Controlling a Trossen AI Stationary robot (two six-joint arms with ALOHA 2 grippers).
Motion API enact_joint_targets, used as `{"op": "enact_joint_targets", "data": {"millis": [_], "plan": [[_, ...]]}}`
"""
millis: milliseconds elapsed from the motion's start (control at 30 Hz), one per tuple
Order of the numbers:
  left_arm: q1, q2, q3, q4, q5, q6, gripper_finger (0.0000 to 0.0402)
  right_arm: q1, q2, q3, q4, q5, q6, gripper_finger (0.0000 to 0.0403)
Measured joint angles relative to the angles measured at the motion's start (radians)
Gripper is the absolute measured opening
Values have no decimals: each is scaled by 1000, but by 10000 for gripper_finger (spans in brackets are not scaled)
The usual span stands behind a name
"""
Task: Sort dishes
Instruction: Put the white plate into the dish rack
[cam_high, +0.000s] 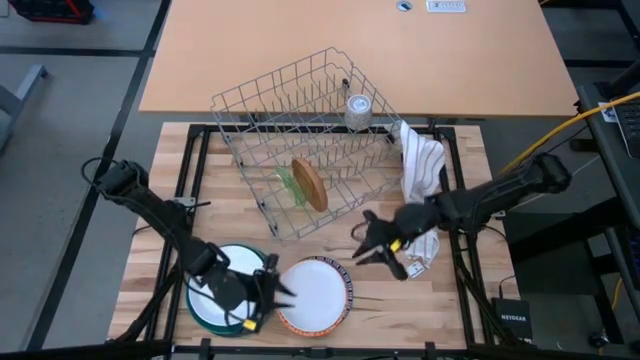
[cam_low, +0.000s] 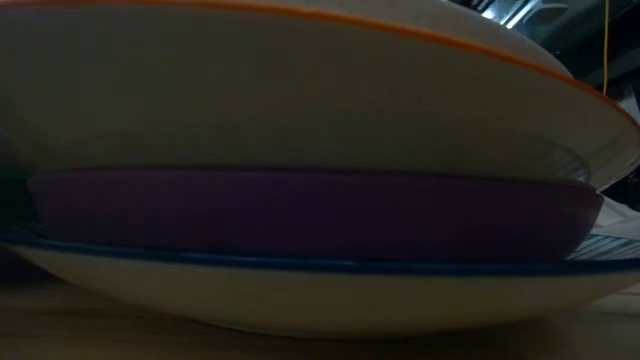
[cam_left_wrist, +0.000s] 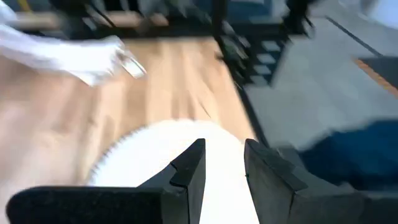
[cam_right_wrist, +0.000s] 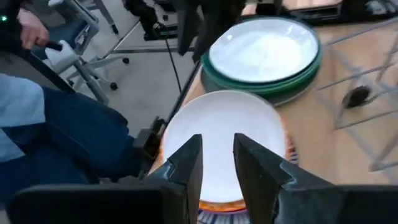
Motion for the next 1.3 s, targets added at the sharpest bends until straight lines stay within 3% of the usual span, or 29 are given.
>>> {"op": "enact_joint_targets", "data": {"millis": [133, 400, 567, 800, 1300], "plan": [[-44, 0, 0, -76, 57, 10, 100, 101, 52, 0, 9, 129, 80, 97], [-86, 35, 0, -147, 81, 260, 100, 226, 184, -1, 138, 316, 299, 97], [-75, 87, 0, -168, 96, 349, 100, 262, 253, -1, 237, 346, 429, 97], [-51, 145, 0, -167, 122, 393, 100, 272, 276, -1, 237, 387, 624, 97], [21, 155, 0, -194, 245, 442, 100, 270, 276, -1, 237, 388, 633, 97]]}}
